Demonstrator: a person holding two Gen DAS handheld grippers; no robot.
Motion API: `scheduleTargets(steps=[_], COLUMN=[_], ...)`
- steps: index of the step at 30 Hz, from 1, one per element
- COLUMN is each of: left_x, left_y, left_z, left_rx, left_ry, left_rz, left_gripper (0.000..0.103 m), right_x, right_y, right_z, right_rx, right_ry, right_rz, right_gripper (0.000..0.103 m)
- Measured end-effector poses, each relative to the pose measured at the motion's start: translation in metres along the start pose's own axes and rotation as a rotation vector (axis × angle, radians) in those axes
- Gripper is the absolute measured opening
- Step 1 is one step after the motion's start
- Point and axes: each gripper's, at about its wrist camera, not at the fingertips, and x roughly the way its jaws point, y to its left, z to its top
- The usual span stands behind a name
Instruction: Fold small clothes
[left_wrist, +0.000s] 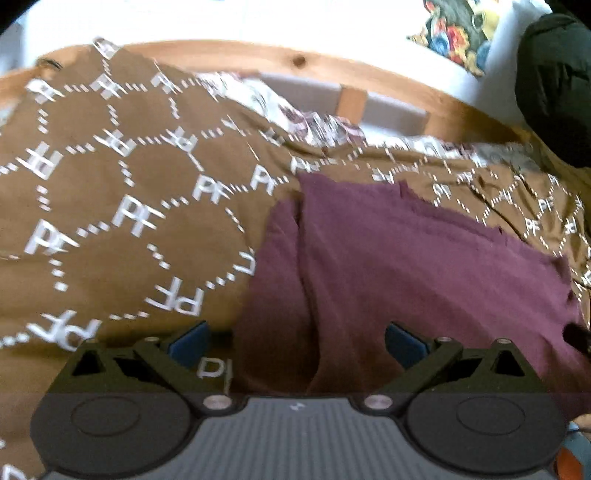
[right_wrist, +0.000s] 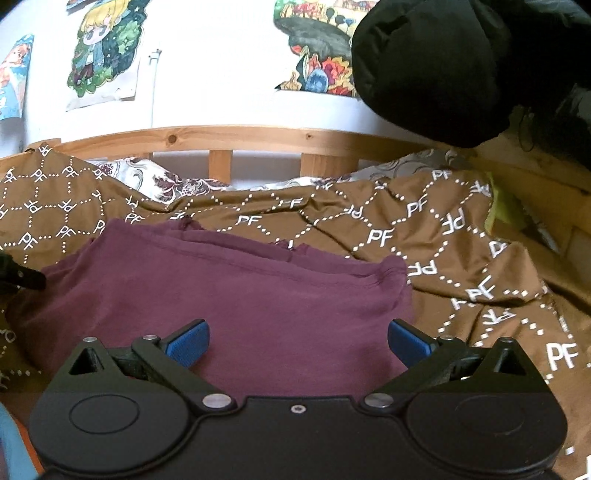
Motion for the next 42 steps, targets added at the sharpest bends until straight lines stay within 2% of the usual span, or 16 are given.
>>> scheduleTargets(steps=[3, 6, 11, 16, 24, 42], left_x=[0.008, 0.013, 0.015, 0.017, 0.017, 0.019], left_y=[0.004, 0.006, 0.009, 0.002, -0.005, -0.002], left_z=[-0.002, -0.004, -0.008, -0.011, -0.019, -0.016], left_rx=[-0.026, -0.036, -0.041, -0.009, 0.015, 0.005], left_ry=[0.031, 0.044, 0.051, 0.044, 0.02, 0.042], left_rz=[-0.039, -0.022, -0.007, 0.024, 0.063, 0.05], left_gripper=[0.102, 0.102, 0.102, 0.102, 0.102, 0.102], right_x=[0.006, 0.013, 0.024, 0.041, 0.039, 0.039], right_y=[0.015, 0.036, 0.066, 0.059, 0.047, 0.048], right_z=[0.008, 0.009, -0.009, -0.02, -0.027, -0.027], right_rx=[0.051, 0.092, -0.044, 0.011, 0.079, 0.075], right_ry=[0.027, 0.051, 0.104, 0.182, 0.16, 0.157], right_rz=[-0.008, -0.012, 0.049, 0.083, 0.129, 0.125], right_gripper=[0.102, 0.102, 0.102, 0.102, 0.103, 0.102])
